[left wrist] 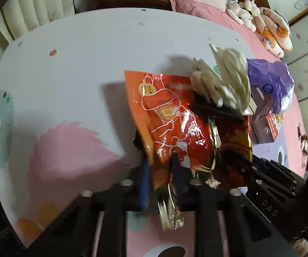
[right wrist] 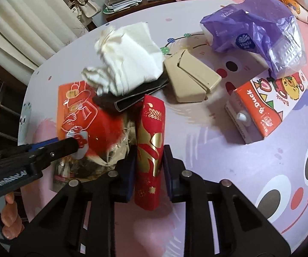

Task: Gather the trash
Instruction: 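Grasp the orange-gold snack bag with the left tool while the right tool grasps the red gift box, then carry the snack bag and red box over the bin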

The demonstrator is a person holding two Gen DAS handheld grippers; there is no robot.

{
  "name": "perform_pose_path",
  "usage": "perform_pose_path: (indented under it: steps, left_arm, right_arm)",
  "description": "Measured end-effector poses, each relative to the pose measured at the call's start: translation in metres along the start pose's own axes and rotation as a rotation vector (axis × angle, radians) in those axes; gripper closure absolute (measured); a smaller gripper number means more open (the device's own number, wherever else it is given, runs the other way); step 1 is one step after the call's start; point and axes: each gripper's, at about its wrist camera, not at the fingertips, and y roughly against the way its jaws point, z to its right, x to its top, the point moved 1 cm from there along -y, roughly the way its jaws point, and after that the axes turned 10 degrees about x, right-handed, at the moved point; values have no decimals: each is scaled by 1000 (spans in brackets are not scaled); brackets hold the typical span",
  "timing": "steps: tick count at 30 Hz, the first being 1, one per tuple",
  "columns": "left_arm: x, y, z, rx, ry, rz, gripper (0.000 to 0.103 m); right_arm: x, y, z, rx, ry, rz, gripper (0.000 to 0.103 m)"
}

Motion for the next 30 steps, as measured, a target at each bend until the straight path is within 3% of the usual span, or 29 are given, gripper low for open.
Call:
perform_pose_path:
  steps: [1,6,17,24,30]
  left_arm:
    - [-3,3,4,-1,-12,16,96]
    - [-14,33,22,-18,-36,73,97]
    - [-57,105,15,-68,-7,158,97]
    - [-115,150,31,-63,-24,191,97]
    - [-186,189,59,-53,-5,223,97]
  right_arm:
    - [-1,1,0,2,-1,-4,89]
    - [-10,18,1,28,-12,15,91]
    - [-52,76,3,99,-8,50,91]
    - [-88,122,-3,159,84,57,91]
    - [-135,170,10,209,156,46,91]
